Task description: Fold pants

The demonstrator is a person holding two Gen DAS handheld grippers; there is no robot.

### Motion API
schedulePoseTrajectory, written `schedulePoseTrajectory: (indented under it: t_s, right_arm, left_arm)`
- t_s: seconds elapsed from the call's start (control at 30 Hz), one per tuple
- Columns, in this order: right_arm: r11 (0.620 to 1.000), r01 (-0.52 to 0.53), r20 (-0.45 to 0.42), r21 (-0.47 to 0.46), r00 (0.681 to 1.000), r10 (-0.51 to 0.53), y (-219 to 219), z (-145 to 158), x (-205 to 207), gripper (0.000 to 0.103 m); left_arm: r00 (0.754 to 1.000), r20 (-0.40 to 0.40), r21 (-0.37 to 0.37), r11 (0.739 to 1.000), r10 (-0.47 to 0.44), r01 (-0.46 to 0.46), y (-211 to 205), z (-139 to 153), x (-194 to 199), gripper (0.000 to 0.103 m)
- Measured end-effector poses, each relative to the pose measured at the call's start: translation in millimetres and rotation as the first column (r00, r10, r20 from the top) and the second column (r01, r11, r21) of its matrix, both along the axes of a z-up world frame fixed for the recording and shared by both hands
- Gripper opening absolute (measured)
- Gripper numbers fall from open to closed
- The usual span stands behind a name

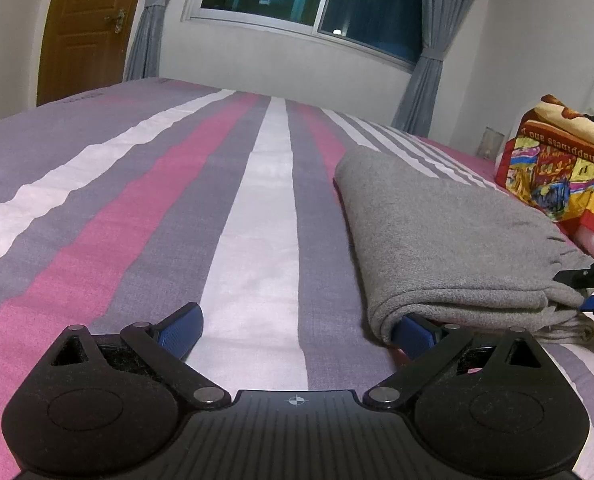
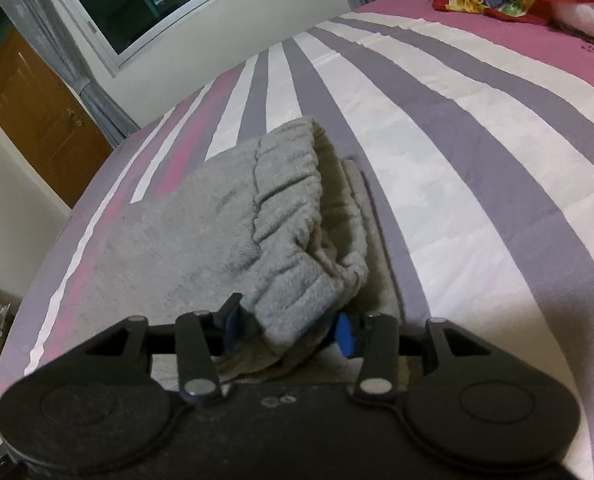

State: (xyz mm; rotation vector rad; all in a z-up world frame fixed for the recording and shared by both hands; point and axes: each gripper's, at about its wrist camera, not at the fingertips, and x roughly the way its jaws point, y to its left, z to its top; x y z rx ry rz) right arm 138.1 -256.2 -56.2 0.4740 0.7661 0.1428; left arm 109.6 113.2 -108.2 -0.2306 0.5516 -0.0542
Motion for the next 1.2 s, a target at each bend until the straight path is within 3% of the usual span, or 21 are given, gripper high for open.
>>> schedulePoseTrajectory:
  t_s: [0.1, 0.27, 0.47, 0.63, 0.77, 0.87, 0.93, 1.0, 1.1, 1.2]
  right_arm:
    - [1.0, 0.018, 0.011, -0.02, 1.0, -0.018, 1, 5, 1, 0.057]
    - [0.998, 0.009, 0.039, -0.06, 0.999, -0.007, -4, 14, -9, 0.06]
    - [0.993, 0.047, 0.146, -0.111, 0.989, -0.031, -28, 41, -22, 0.062]
    - [0.99, 0.018, 0.178, -0.143, 0.984, 0.008, -22, 48, 4, 0.061]
    - [0.982, -0.013, 0.153, -0.188, 0.987, 0.043, -13, 34, 34, 0.061]
    - [0.969, -0.046, 0.091, -0.242, 0.993, 0.07, -11, 12, 51, 0.06]
    - [0.974, -0.043, 0.078, -0.224, 0.995, 0.062, -20, 2, 54, 0.07]
    - [0.977, -0.061, 0.067, -0.206, 0.995, 0.076, -27, 0, 54, 0.072]
    - [0.975, -0.075, 0.11, -0.209, 0.989, 0.099, -32, 11, 51, 0.07]
    - [0.98, -0.067, 0.168, -0.186, 0.981, 0.099, -36, 22, 55, 0.064]
  left_arm:
    - [1.0, -0.001, 0.002, 1.0, 0.0, 0.0, 0, 0, 0, 0.099]
    - [0.999, -0.026, 0.028, 0.999, -0.021, 0.022, 3, 6, -8, 0.099]
    - [0.999, 0.012, -0.052, 0.998, -0.035, 0.035, 29, 30, -11, 0.098]
    - [0.995, 0.031, -0.064, 0.993, -0.095, 0.096, 18, 56, 33, 0.098]
    - [0.982, -0.053, -0.096, 0.98, -0.179, 0.174, -4, 47, 85, 0.098]
    - [0.959, -0.175, -0.038, 0.975, -0.222, 0.219, -23, 21, 113, 0.099]
    - [0.953, -0.179, -0.058, 0.969, -0.245, 0.239, -23, 15, 120, 0.099]
    - [0.948, -0.187, -0.041, 0.966, -0.257, 0.254, -25, 19, 124, 0.099]
    - [0.949, -0.148, -0.006, 0.96, -0.278, 0.28, -29, 33, 122, 0.098]
    - [0.949, -0.133, -0.027, 0.958, -0.286, 0.285, -31, 42, 135, 0.098]
